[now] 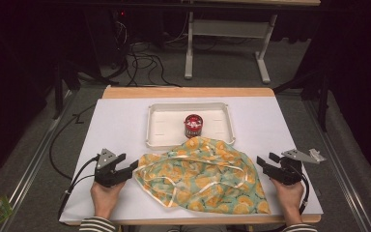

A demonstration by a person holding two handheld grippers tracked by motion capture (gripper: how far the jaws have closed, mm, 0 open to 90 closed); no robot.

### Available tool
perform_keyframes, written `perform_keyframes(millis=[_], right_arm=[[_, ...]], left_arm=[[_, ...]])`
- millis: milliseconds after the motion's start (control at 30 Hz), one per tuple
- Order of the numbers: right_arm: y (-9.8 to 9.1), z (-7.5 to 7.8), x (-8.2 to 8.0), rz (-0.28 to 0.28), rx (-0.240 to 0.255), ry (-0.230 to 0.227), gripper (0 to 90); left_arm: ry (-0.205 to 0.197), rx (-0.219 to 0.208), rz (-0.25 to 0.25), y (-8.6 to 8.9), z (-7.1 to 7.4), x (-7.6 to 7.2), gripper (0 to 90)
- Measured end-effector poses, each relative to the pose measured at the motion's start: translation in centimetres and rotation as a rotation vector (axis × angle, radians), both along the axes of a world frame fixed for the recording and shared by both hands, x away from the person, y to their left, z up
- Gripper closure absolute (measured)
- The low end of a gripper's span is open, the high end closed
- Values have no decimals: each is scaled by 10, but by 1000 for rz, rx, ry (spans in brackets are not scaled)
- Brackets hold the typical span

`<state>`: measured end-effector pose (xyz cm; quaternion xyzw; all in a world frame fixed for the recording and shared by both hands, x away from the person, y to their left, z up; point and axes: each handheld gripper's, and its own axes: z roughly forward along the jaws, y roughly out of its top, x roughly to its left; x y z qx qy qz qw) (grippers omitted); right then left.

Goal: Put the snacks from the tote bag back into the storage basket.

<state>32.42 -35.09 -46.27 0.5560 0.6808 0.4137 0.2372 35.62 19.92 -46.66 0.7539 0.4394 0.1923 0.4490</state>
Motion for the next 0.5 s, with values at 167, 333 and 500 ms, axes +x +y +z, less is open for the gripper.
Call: perform_keyframes(millis=[167, 333, 500], right_arm=[[-1, -2, 3, -6, -6, 0, 408], [1, -4, 6, -4, -21, 2, 408], [3, -6, 6, -10, -17, 2, 407]], left_arm=[[15, 4, 12, 0, -4, 3, 400], [22, 10, 24, 0, -7, 6, 400], [31, 14, 27, -2, -9, 9, 396]])
